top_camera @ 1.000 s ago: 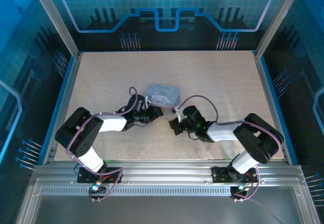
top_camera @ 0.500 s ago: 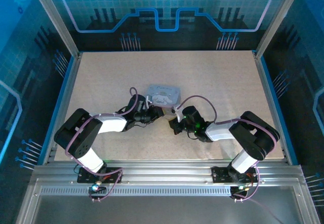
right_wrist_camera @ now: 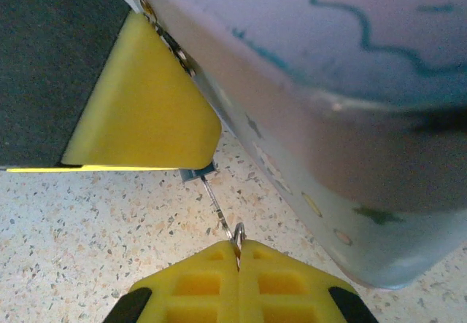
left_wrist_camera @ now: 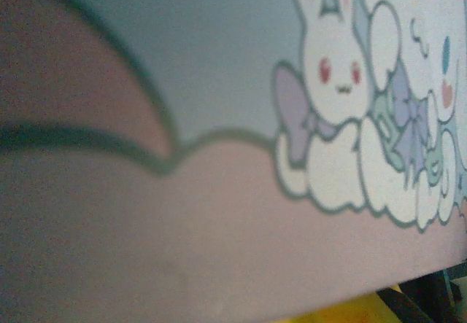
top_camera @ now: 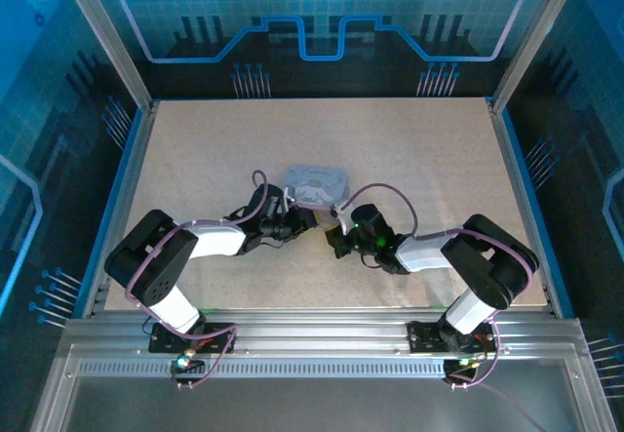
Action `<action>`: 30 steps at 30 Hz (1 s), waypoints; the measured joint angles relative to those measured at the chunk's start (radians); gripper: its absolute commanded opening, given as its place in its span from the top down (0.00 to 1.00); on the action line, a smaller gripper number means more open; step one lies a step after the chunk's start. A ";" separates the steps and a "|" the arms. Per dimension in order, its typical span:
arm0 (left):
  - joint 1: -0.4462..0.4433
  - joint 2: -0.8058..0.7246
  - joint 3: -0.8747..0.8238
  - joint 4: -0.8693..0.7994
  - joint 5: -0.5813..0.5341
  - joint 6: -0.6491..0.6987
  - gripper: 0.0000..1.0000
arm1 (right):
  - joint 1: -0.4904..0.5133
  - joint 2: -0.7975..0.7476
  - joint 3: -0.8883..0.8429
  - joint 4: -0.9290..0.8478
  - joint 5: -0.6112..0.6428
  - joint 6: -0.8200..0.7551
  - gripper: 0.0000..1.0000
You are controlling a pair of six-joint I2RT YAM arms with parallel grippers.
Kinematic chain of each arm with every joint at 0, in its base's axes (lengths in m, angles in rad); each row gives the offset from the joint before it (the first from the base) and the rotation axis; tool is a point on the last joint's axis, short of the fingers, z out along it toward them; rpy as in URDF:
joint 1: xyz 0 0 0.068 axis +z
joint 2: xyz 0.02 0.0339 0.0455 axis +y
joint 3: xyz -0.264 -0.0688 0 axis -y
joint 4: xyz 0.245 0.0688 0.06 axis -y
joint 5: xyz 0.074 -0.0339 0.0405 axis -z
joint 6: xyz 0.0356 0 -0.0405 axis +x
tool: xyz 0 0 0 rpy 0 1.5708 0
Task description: Unlock a padlock with a key
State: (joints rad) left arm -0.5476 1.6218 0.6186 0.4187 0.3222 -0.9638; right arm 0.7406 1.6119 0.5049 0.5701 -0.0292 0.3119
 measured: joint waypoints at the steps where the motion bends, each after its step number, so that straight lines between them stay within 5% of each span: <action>1: -0.001 0.000 0.000 -0.001 -0.002 0.000 0.82 | 0.000 0.000 0.000 0.000 0.000 0.000 1.00; 30: -0.019 0.000 0.001 -0.003 -0.042 -0.008 0.82 | 0.000 0.029 0.000 0.052 -0.008 -0.019 0.99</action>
State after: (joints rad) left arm -0.5663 1.6218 0.6197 0.4152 0.2806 -0.9718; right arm 0.7406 1.6405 0.5049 0.6224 -0.0372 0.2932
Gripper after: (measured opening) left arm 0.241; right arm 0.057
